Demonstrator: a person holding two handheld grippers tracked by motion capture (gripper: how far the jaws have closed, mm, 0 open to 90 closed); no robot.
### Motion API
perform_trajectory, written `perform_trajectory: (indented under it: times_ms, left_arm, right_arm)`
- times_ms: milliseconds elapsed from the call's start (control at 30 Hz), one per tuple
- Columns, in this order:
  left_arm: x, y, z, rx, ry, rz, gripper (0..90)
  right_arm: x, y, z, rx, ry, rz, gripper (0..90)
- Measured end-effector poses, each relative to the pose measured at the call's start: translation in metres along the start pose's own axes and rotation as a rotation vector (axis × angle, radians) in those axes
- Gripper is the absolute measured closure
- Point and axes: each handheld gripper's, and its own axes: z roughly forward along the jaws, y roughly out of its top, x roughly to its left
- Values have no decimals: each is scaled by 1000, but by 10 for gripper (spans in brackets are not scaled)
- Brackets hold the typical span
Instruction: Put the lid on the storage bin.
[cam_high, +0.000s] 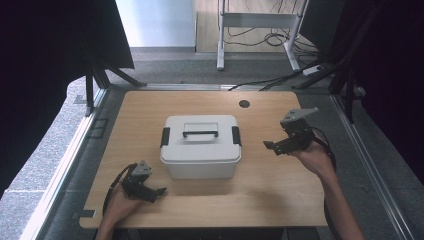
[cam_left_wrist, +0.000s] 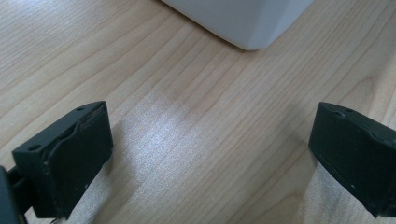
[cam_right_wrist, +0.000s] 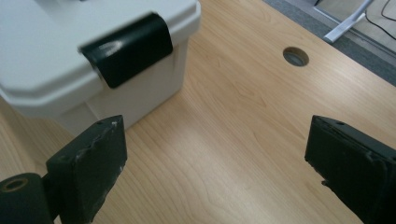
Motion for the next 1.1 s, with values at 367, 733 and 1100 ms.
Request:
perform_trajectory:
  times_ms: [367, 733, 1100]
  left_arm:
    - [0, 0, 0, 0, 1, -1, 0]
    - [-1, 0, 0, -1, 4, -4, 0]
    - [-1, -1, 0, -1, 7, -8, 0]
  right_arm:
    - [4, -41, 3, -27, -36, 46, 56]
    - [26, -70, 27, -29, -50, 51, 57]
    - [47, -99, 60, -40, -9, 99, 57]
